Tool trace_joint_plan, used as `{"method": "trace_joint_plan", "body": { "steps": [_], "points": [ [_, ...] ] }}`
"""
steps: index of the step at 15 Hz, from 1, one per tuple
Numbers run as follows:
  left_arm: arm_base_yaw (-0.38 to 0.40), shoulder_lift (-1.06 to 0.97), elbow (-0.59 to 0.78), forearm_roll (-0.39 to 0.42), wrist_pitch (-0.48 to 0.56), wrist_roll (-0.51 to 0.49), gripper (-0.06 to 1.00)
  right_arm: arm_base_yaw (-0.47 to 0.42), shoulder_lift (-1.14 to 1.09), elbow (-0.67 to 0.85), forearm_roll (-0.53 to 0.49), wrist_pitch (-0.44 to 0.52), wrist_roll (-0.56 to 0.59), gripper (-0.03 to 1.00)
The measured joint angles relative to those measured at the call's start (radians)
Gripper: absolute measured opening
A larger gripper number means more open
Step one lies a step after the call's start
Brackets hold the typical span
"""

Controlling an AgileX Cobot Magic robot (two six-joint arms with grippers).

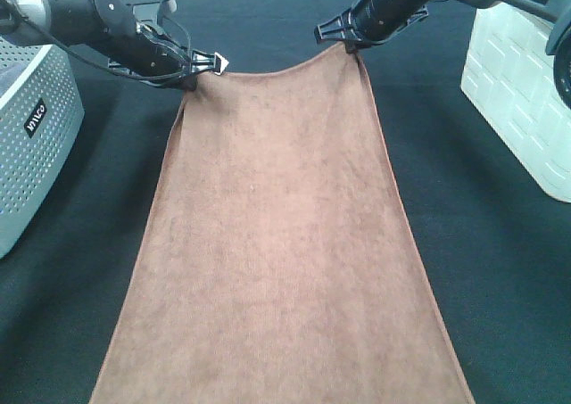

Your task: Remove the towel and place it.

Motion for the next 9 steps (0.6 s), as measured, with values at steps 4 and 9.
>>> {"method": "trace_joint_plan", "body": {
  "steps": [4,9],
  "points": [
    [0.0,0.0,0.0,0.006,-0.125,0.005,0.01,-0.031,0.0,0.0,0.009,-0.073,0.0,0.0],
    [0.0,0.0,0.0,0.006,-0.201,0.008,0.01,-0.048,0.001,0.0,0.028,-0.115,0.0,0.0]
  ]
}}
